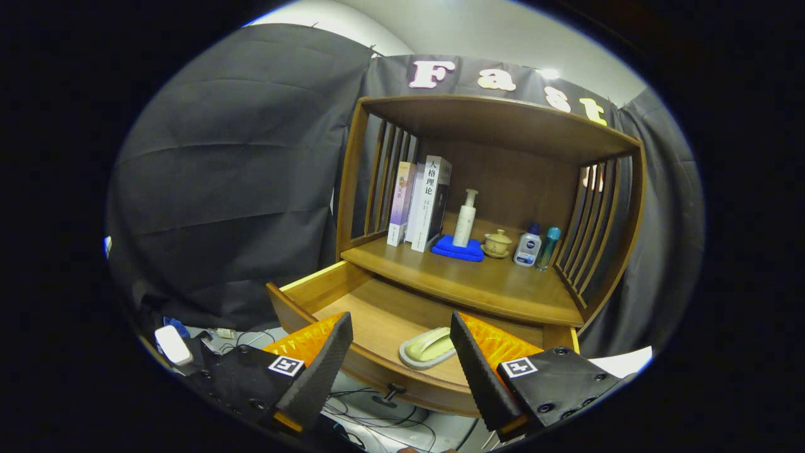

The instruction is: Pull open the drawer, take out the items inside it, and place them on the countertop above the cabinet.

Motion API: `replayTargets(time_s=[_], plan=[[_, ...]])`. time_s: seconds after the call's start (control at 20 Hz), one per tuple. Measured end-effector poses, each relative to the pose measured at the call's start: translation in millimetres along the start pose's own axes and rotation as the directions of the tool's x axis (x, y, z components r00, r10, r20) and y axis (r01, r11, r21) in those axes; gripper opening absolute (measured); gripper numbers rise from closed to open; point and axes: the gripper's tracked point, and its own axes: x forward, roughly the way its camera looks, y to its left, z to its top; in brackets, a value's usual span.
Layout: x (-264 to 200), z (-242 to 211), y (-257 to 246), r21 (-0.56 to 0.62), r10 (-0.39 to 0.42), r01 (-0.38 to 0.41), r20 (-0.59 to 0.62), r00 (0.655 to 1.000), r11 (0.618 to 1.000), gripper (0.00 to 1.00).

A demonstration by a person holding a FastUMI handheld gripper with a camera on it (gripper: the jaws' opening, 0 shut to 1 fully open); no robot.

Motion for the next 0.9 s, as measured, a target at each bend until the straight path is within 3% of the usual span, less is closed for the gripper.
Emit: replayTargets(time_s=[0.15, 0.5, 0.9], plan=[[18.2, 14.0, -5.2, 0.04, 0.04, -0.039, -0.021, 0.999, 0.998, 0.98], [68.3, 1.0, -29.6, 0.196, 0.039, -0.002, -0.189, 0.981, 0.981, 0.98], [122.2, -58.8, -48.6, 0.365, 0.075, 0.095, -0.426, 0.902, 0.926, 0.98]])
